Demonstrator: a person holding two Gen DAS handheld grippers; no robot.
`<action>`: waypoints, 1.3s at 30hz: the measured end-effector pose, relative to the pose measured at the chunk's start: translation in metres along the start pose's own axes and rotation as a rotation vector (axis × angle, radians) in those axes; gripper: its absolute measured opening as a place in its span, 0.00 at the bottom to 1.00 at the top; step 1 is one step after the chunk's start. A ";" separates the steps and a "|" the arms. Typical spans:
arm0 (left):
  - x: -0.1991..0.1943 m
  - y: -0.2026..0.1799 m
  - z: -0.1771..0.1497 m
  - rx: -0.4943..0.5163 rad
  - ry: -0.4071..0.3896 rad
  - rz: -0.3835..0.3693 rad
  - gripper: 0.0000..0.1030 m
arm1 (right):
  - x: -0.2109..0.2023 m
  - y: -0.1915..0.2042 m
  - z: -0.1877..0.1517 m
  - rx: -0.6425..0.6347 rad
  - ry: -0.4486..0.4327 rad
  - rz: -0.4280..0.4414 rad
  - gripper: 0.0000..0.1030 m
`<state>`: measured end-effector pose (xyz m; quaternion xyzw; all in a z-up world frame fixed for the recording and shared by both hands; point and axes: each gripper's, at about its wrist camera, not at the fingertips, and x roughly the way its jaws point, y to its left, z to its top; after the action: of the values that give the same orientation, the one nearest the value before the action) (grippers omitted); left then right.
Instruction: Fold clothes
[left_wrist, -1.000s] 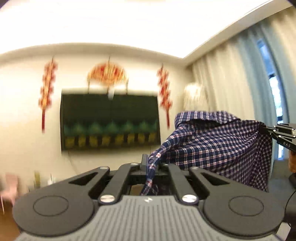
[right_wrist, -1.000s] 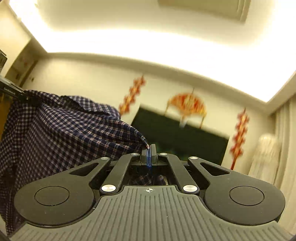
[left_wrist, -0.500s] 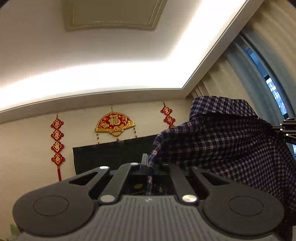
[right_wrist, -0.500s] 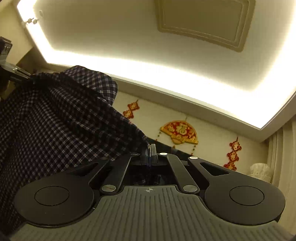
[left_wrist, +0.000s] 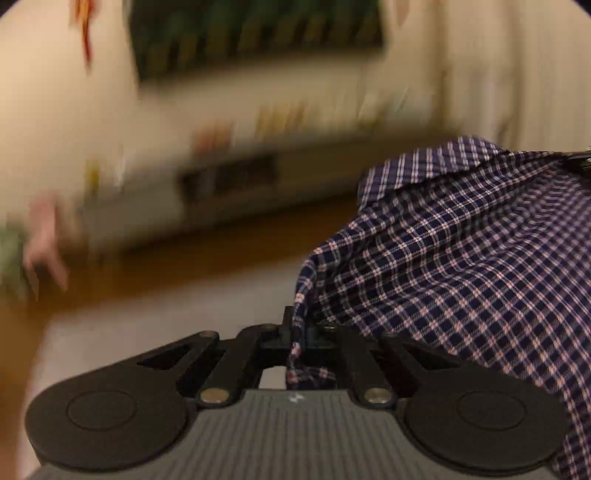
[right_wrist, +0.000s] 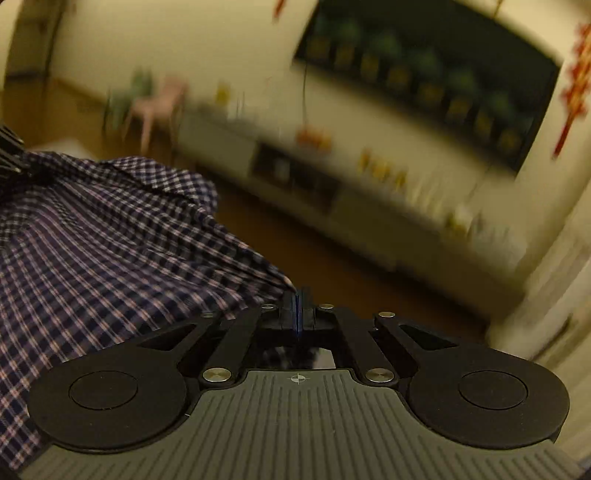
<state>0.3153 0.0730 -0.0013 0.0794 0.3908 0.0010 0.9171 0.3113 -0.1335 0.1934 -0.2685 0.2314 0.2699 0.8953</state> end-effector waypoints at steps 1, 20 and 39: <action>0.034 -0.003 -0.012 -0.007 0.054 0.005 0.02 | 0.043 0.007 -0.017 -0.001 0.079 0.007 0.00; 0.049 -0.025 -0.002 -0.011 -0.029 -0.012 0.59 | 0.112 0.048 -0.005 0.132 0.116 0.222 0.31; -0.070 -0.003 -0.081 -0.133 0.015 -0.162 0.71 | -0.035 0.025 -0.111 0.384 0.196 0.224 0.65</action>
<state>0.2089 0.0773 -0.0067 -0.0133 0.4017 -0.0467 0.9145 0.2401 -0.1954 0.1213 -0.0909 0.3924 0.2914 0.8677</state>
